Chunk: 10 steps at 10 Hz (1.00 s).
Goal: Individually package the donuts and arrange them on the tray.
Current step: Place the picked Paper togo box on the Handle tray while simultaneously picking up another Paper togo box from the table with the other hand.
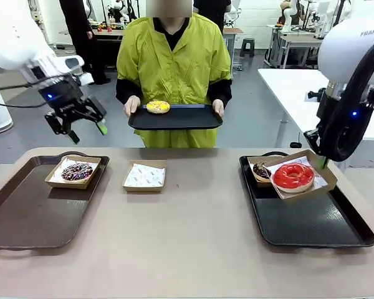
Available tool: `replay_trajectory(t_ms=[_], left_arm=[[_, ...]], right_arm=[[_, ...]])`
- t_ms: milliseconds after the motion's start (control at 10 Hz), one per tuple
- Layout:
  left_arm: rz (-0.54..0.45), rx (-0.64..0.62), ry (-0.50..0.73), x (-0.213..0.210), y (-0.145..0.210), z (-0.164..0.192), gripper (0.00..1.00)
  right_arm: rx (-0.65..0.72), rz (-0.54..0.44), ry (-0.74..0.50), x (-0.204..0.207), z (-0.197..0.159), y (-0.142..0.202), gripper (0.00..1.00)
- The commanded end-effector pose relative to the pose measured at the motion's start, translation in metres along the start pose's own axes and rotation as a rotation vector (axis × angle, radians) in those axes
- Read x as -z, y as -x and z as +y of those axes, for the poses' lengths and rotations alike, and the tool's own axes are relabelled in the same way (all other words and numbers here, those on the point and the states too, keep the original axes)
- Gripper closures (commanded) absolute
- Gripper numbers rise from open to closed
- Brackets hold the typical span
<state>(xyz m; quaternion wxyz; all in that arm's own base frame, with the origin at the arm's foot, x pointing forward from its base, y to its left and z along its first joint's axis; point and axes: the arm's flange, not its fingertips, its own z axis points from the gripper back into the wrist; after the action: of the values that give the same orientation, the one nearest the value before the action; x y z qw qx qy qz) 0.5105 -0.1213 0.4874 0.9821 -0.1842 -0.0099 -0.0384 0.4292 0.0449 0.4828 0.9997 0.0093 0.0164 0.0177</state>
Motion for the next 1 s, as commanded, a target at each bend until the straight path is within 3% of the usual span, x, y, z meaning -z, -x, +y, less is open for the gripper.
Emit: replay_trajectory(t_ms=[0, 200, 500, 900], left_arm=[[-0.024, -0.013, -0.105, 0.025, -0.001, -0.014, 0.00], [-0.030, -0.016, -0.167, 0.059, -0.010, -0.021, 0.00], [-0.116, 0.003, -0.310, 0.110, -0.028, -0.027, 0.00], [-0.187, 0.009, -0.346, 0.150, -0.045, -0.041, 0.00]], right_arm=[[-0.031, -0.011, -0.005, 0.014, -0.007, -0.003, 0.99], [-0.025, 0.020, -0.005, 0.030, -0.011, -0.006, 0.99], [-0.007, 0.008, -0.002, 0.015, -0.003, -0.004, 0.99], [-0.007, 0.008, -0.002, 0.015, -0.003, -0.004, 0.99]])
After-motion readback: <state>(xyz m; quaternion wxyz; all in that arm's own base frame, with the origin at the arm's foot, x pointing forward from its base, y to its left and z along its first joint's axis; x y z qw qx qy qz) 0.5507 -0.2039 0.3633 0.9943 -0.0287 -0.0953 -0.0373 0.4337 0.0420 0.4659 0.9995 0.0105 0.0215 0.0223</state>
